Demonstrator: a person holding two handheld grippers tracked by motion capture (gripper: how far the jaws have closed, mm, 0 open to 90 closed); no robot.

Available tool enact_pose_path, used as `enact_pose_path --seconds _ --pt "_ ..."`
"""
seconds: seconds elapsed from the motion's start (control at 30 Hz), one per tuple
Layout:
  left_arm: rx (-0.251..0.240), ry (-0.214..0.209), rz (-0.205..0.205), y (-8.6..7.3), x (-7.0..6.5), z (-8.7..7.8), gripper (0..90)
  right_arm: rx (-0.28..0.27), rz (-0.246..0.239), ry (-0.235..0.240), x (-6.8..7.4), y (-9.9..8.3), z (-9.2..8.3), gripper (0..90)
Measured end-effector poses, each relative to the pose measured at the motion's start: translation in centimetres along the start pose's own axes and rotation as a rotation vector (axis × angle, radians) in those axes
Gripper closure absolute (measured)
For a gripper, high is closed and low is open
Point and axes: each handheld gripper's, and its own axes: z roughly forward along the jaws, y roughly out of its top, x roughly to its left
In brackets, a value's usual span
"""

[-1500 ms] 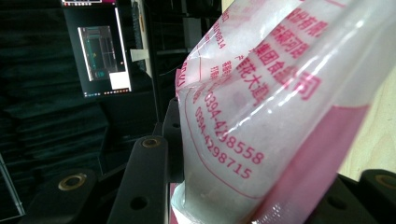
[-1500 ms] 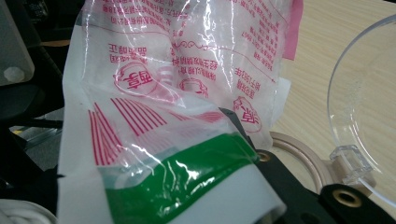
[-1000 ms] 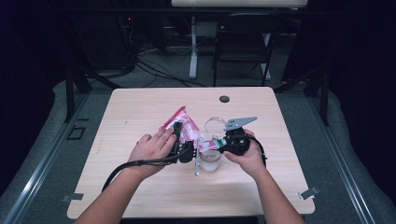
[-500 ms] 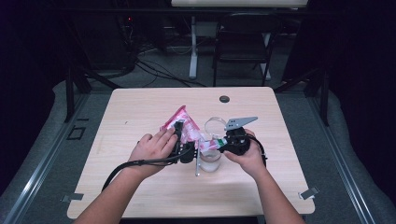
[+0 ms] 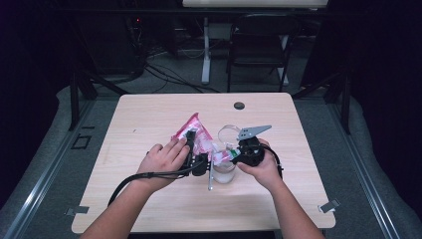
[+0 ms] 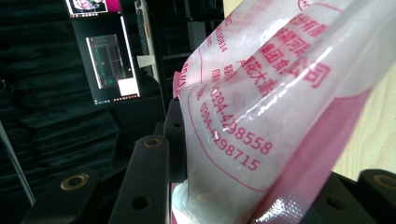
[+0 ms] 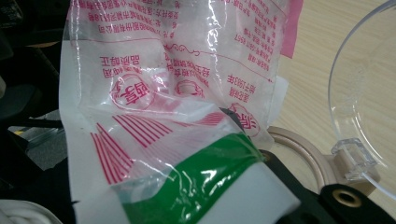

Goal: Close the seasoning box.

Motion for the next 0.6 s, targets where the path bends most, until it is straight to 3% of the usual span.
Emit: enact_pose_path --seconds 0.6 --pt "-0.014 0.014 0.003 0.2 -0.4 -0.13 68.8 0.025 0.001 -0.006 -0.2 -0.19 0.31 90.0"
